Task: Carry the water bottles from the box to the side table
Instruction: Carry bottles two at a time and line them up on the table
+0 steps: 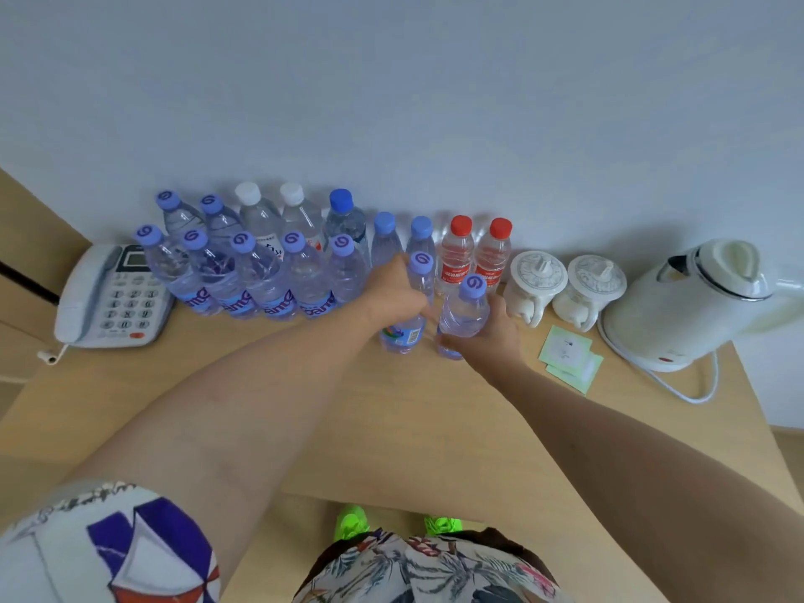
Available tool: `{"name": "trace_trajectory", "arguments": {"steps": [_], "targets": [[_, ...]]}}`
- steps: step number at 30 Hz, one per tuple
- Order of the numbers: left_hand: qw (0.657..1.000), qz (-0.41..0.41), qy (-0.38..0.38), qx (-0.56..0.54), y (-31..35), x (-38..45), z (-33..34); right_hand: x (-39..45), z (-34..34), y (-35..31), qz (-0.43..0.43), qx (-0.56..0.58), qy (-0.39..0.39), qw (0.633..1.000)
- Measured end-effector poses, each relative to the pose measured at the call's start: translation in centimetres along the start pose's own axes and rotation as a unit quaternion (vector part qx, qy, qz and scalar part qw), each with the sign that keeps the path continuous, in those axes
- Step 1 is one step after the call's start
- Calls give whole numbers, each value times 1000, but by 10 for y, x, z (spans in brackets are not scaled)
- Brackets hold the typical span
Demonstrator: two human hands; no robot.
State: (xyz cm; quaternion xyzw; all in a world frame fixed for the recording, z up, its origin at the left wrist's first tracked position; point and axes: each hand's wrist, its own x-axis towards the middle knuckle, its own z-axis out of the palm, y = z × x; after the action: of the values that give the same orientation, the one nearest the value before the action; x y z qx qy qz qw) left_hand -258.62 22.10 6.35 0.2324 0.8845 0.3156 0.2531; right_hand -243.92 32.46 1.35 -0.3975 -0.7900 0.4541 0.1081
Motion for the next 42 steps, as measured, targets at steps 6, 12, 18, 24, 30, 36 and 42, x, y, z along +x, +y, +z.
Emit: {"name": "trace_trajectory", "arguments": {"steps": [6,12,18,24,30,36,42], "targets": [[996,33,-53,70,18,0,-25,-9,-1,-25,-45,-15,107,993],[988,41,-65,136,27,1,-44,-12,-5,-32,-48,-52,146,987],[974,88,11,208,24,5,-43,-2,-4,-44,-72,-7,118,990],[973,90,-52,207,26,10,-56,11,1,-59,-76,28,52,995],[953,147,-50,260,27,11,-68,18,-3,-59,-76,-8,24,997],[946,150,26,286,26,12,-64,25,-2,-69,-69,-48,37,996],[949,154,46,270,19,15,-58,31,-3,-75,-92,-67,-9,993]]}}
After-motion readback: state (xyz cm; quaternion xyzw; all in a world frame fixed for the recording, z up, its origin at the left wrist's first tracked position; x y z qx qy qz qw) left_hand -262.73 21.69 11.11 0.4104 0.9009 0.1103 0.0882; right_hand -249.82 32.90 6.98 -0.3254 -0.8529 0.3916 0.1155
